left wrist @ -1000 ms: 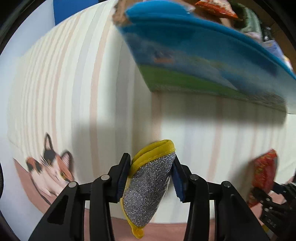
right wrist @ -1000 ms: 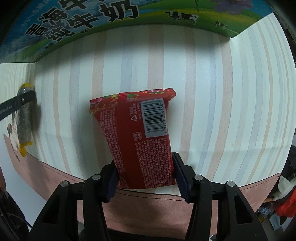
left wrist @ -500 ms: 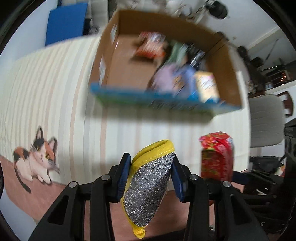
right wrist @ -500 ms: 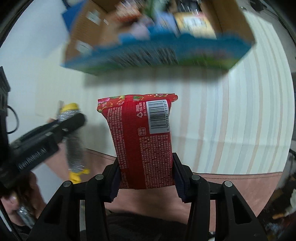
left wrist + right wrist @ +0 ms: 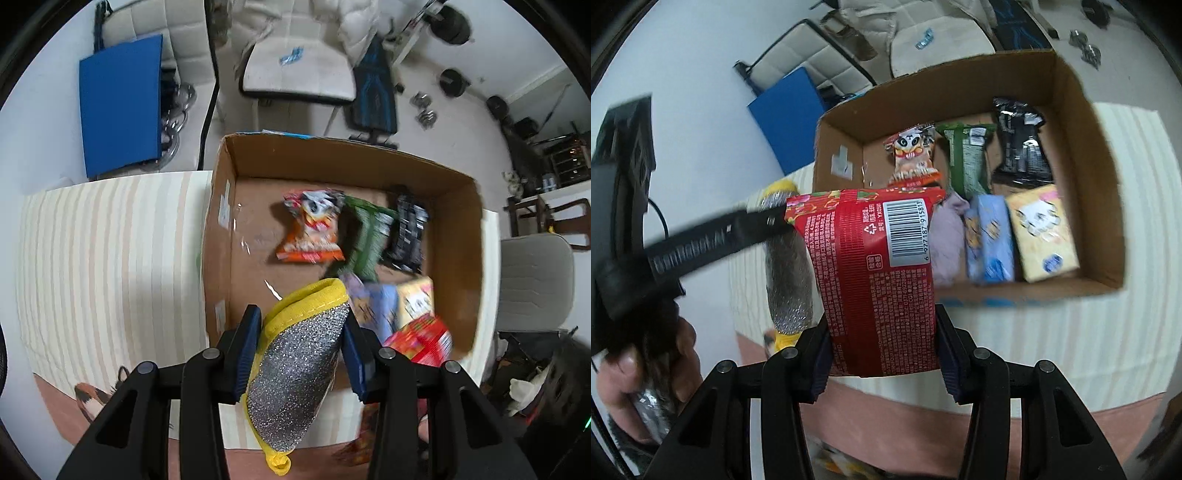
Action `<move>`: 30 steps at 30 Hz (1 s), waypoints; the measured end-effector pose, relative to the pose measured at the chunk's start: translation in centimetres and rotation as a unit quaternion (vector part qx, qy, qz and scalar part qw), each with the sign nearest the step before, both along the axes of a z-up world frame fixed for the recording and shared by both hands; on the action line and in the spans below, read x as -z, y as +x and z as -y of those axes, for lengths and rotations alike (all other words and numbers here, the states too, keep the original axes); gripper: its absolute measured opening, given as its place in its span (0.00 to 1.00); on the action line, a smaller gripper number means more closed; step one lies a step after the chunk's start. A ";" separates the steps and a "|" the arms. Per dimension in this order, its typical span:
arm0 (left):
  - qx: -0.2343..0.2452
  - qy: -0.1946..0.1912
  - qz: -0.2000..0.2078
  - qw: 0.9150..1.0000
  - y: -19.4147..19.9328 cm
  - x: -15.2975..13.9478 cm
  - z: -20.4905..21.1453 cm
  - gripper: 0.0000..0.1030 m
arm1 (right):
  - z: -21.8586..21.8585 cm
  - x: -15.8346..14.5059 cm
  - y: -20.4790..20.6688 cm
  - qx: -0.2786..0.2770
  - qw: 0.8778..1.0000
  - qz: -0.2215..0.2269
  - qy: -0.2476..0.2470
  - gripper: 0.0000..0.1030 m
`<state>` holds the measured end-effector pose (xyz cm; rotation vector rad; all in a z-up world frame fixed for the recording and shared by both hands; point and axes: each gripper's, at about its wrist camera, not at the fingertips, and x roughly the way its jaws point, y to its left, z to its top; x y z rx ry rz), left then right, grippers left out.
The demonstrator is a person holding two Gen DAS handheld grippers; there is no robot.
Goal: Organize soft objects
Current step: 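Carry the sponge and red bag into the box and open both tools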
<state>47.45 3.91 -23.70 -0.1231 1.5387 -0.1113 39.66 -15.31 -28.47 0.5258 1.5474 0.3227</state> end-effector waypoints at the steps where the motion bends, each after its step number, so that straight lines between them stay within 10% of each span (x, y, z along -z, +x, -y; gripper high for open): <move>1: 0.001 0.006 -0.009 1.000 1.1 0.9 0.0 0.38 | -0.4 1.0 0.8 0.007 1.000 -0.009 0.003 0.50; 14: 0.028 0.068 -0.088 0.993 6.3 9.7 1.7 0.38 | -3.7 10.5 5.1 0.041 0.995 -0.094 0.004 0.50; 30: 0.022 0.051 -0.086 0.995 5.5 8.9 0.7 0.47 | -4.0 9.7 5.0 0.025 0.996 -0.084 -0.014 0.71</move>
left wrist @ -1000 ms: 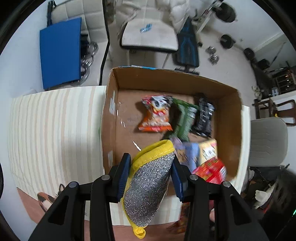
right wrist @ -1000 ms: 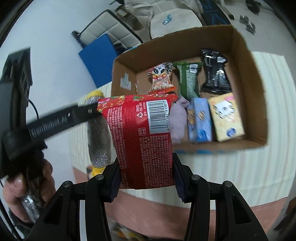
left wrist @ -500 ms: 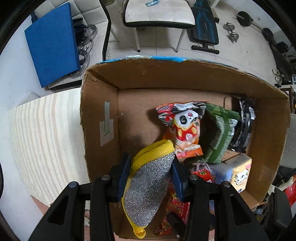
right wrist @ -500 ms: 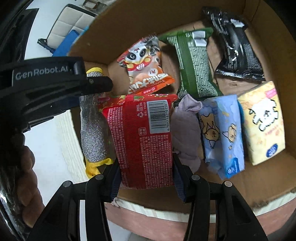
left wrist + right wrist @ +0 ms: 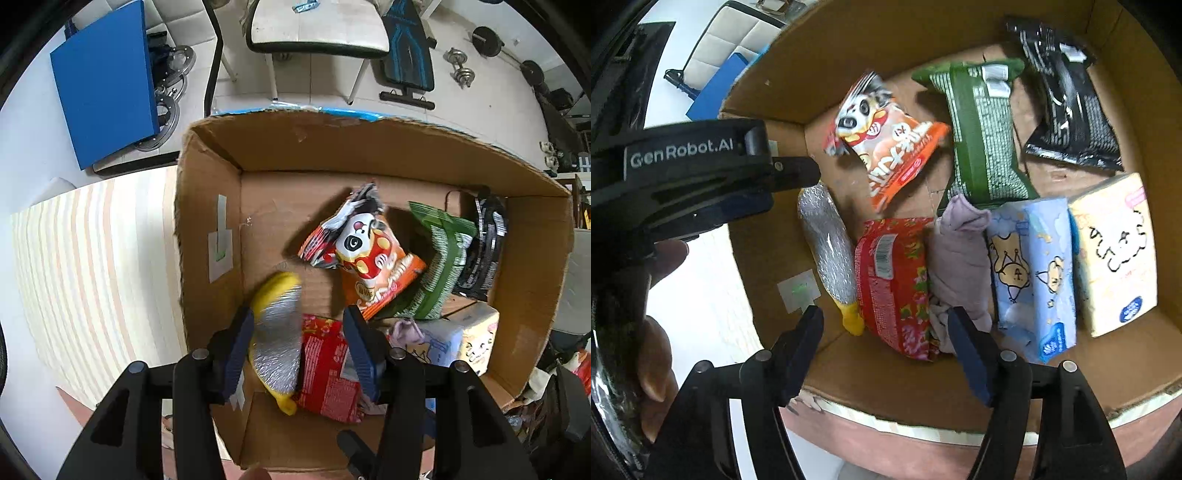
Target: Organize soft objects
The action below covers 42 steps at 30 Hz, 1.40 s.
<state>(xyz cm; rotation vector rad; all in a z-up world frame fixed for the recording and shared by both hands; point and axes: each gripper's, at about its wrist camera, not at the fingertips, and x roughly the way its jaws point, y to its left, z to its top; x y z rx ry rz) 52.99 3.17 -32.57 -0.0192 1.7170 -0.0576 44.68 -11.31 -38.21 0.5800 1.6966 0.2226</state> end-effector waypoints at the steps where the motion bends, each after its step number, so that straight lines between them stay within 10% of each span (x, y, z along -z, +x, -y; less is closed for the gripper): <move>1: -0.001 0.000 0.004 1.000 -0.2 -0.4 -0.1 0.47 | 0.1 -0.4 -0.2 0.000 1.000 0.002 -0.001 0.71; 9: -0.017 -0.024 0.045 0.999 -3.0 -3.6 -0.4 0.50 | 2.6 -3.8 -1.6 -0.007 0.999 0.023 -0.024 0.76; 11: -0.016 -0.029 0.056 0.998 -3.9 -4.2 -0.4 0.81 | 3.3 -4.5 -2.3 -0.015 0.999 0.034 -0.034 0.80; 13: -0.012 -0.020 0.074 0.997 -5.0 -5.0 -0.4 0.92 | 3.9 -5.5 -3.0 -0.023 0.997 0.048 -0.054 0.82; 26: -0.001 -0.002 0.152 0.988 -11.7 -8.2 0.2 0.99 | 6.8 -9.0 -6.4 -0.045 0.979 0.107 -0.167 1.00; 42: -0.014 0.006 0.225 0.974 -16.6 -13.7 0.9 0.99 | 8.0 -14.7 -9.0 -0.031 0.950 0.183 -0.253 1.00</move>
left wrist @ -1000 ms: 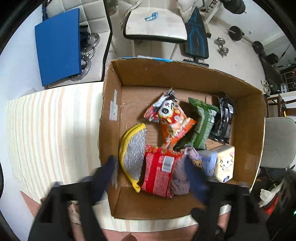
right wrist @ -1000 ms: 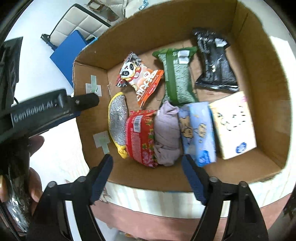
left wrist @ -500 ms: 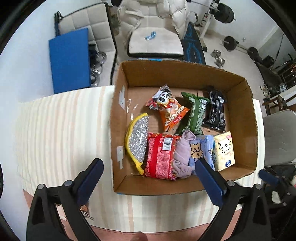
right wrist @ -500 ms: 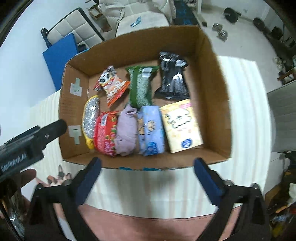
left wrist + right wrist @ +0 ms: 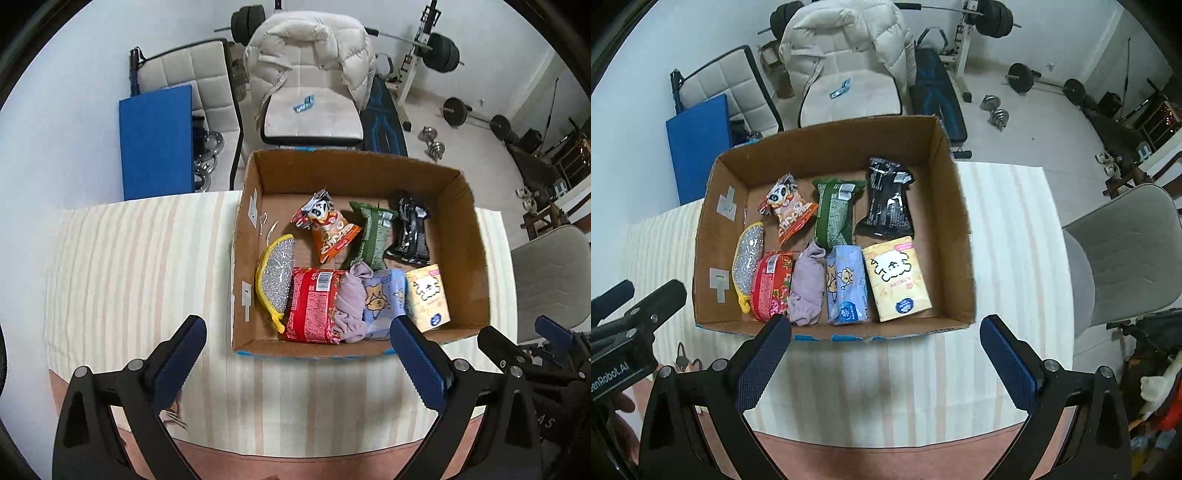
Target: Organize soft objects
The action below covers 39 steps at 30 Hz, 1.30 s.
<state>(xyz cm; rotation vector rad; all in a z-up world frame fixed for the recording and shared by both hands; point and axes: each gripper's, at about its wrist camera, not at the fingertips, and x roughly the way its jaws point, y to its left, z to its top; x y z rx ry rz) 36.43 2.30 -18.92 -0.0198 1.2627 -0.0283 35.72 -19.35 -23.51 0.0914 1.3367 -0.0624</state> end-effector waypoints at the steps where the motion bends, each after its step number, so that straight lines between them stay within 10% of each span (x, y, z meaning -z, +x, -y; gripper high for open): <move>1: -0.001 0.001 0.006 1.000 -0.4 -0.4 0.1 0.99 | 0.2 -0.5 -0.4 0.001 1.000 0.005 0.001 1.00; 13: -0.007 0.012 0.103 0.995 -9.1 -8.5 1.5 0.99 | 2.9 -7.9 -8.1 -0.004 0.997 0.073 0.012 1.00; 39: 0.001 0.001 0.179 0.984 -24.4 -19.3 3.3 0.99 | 2.8 -23.0 -26.6 -0.057 0.983 0.177 0.008 1.00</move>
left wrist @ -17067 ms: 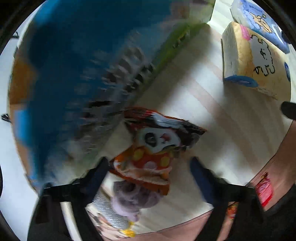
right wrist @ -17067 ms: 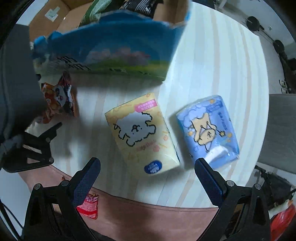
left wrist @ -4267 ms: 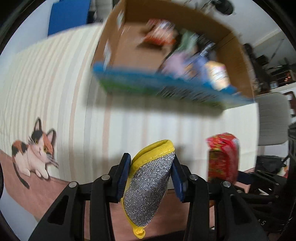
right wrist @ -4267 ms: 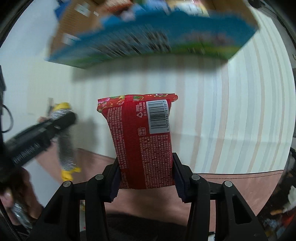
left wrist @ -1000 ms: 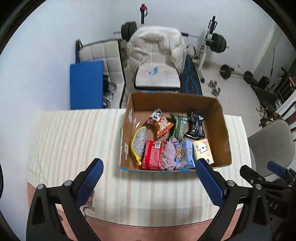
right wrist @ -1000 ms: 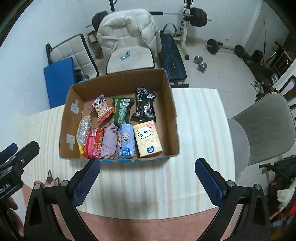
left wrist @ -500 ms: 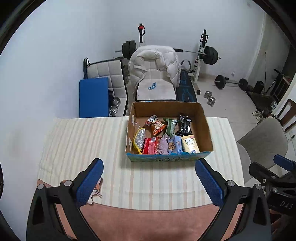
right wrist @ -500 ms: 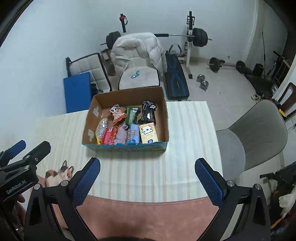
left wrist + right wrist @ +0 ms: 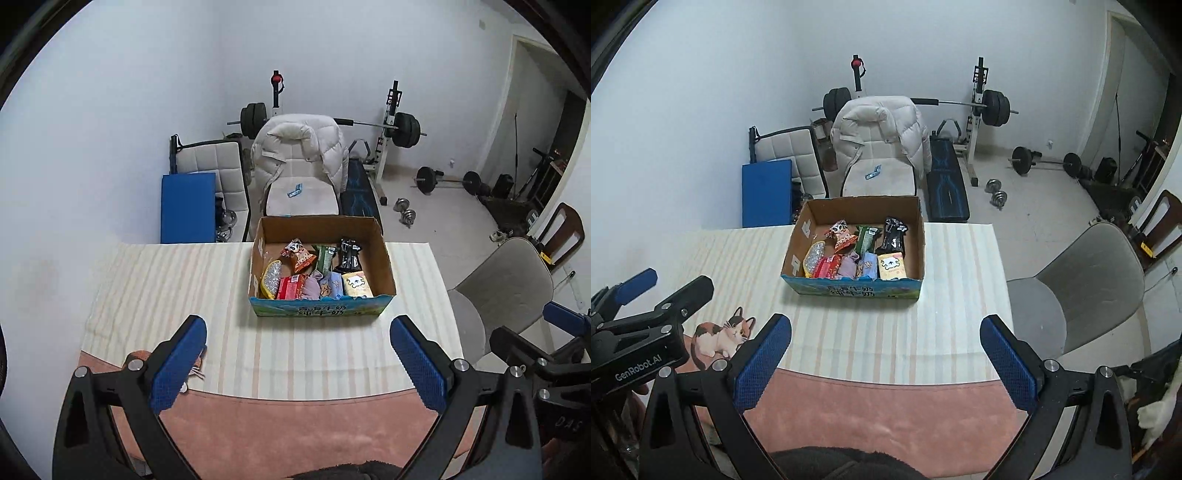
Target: Organize soft objects
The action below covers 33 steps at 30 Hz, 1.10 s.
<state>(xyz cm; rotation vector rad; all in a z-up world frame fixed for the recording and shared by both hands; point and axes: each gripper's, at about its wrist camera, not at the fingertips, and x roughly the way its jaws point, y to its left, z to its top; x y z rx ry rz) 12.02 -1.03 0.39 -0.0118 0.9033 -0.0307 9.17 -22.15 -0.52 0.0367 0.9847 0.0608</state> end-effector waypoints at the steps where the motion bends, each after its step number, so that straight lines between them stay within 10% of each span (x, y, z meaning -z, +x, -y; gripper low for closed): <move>1: 0.000 -0.004 0.001 1.000 -0.2 -0.1 -0.1 0.99 | 0.0 -0.2 -0.2 -0.001 1.000 0.002 -0.001 1.00; 33: -0.031 0.006 0.023 0.999 0.2 -0.5 -1.7 0.99 | 0.2 -2.4 1.6 0.033 0.998 0.055 -0.026 1.00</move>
